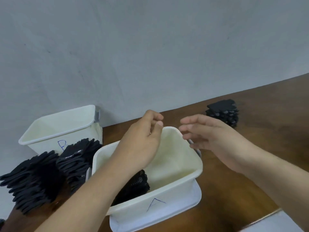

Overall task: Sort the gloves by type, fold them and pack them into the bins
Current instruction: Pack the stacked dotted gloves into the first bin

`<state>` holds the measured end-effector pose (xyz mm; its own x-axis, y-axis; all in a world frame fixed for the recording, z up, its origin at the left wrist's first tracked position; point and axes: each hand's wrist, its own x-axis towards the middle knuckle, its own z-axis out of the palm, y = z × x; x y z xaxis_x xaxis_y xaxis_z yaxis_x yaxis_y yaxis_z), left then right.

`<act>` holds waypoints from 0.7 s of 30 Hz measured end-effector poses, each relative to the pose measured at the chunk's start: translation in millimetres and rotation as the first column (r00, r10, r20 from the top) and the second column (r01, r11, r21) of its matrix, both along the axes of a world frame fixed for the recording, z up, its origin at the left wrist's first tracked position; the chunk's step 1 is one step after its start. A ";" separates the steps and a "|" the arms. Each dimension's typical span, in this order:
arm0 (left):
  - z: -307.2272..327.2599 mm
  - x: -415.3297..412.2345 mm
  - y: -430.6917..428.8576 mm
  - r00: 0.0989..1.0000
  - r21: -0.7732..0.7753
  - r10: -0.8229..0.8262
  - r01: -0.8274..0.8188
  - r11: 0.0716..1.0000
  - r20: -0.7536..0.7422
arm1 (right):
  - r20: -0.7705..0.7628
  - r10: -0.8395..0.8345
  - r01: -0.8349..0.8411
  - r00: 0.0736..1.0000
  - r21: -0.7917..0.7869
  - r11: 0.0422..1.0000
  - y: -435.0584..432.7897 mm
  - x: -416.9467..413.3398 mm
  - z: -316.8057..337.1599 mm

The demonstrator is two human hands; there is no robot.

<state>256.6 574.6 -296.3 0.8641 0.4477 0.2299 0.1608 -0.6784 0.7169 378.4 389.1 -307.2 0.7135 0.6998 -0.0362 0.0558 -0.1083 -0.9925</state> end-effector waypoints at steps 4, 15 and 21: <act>-0.7 52.1 -29.6 0.992 0.035 -0.110 0.112 0.993 -0.068 | 0.074 -0.197 0.193 0.978 0.065 0.979 -27.4 32.2 -22.4; 9.9 253.9 -57.9 0.939 0.232 -0.207 0.274 0.933 -0.276 | 0.437 -0.506 0.557 0.744 0.015 0.831 -59.5 156.3 -106.8; -15.3 367.5 -58.4 0.891 0.291 -0.170 0.310 0.905 -0.420 | 0.579 -0.578 0.690 0.575 0.036 0.723 -34.1 206.5 -146.1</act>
